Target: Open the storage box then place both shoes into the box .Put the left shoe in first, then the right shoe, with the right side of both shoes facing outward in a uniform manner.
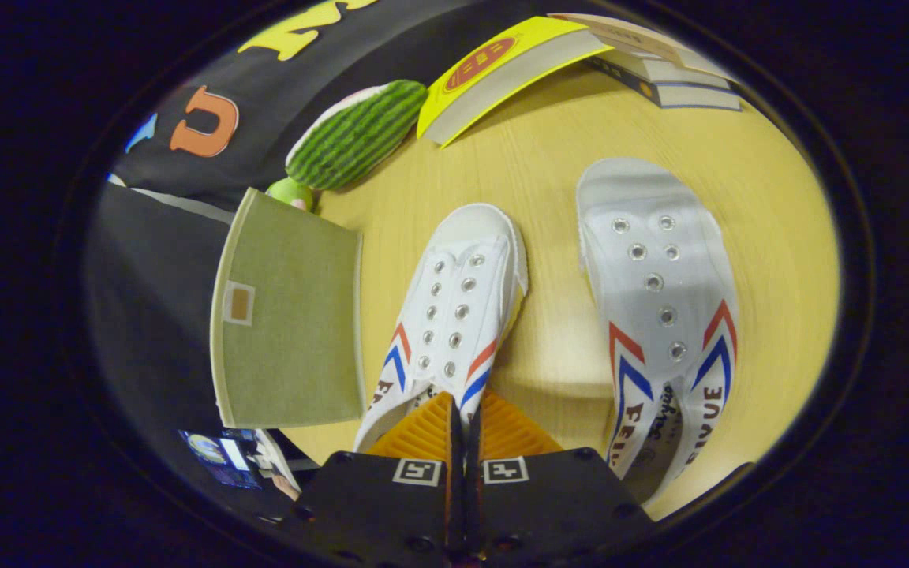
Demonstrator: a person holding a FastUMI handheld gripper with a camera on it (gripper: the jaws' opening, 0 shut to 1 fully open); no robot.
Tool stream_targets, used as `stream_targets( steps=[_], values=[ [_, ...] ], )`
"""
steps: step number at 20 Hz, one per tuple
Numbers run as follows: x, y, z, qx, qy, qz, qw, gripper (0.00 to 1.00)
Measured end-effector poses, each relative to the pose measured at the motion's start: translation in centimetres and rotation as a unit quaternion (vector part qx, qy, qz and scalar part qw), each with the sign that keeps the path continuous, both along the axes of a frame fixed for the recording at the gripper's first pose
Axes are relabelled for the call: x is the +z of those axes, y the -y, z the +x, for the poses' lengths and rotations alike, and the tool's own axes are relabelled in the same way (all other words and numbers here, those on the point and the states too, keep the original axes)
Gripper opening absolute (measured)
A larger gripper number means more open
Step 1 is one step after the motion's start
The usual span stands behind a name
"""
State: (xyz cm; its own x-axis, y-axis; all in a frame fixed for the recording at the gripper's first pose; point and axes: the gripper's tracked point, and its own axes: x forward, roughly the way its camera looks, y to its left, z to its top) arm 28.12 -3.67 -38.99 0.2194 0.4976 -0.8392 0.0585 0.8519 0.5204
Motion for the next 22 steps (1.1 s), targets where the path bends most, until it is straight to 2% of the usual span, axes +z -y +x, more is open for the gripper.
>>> stream_targets(
  steps=[3, 12, 17, 22],
  values=[
    [2.3, -0.9, 0.3, 0.006, 0.03, 0.014, 0.999, 0.06],
    [12.5, -5.1, 0.4, 0.033, 0.098, -0.014, 0.995, 0.06],
    [17.6, -10.1, 0.9, 0.047, 0.12, 0.006, 0.992, 0.06],
    [17.9, -17.4, 3.1, 0.036, 0.144, 0.012, 0.989, 0.06]
  ],
)
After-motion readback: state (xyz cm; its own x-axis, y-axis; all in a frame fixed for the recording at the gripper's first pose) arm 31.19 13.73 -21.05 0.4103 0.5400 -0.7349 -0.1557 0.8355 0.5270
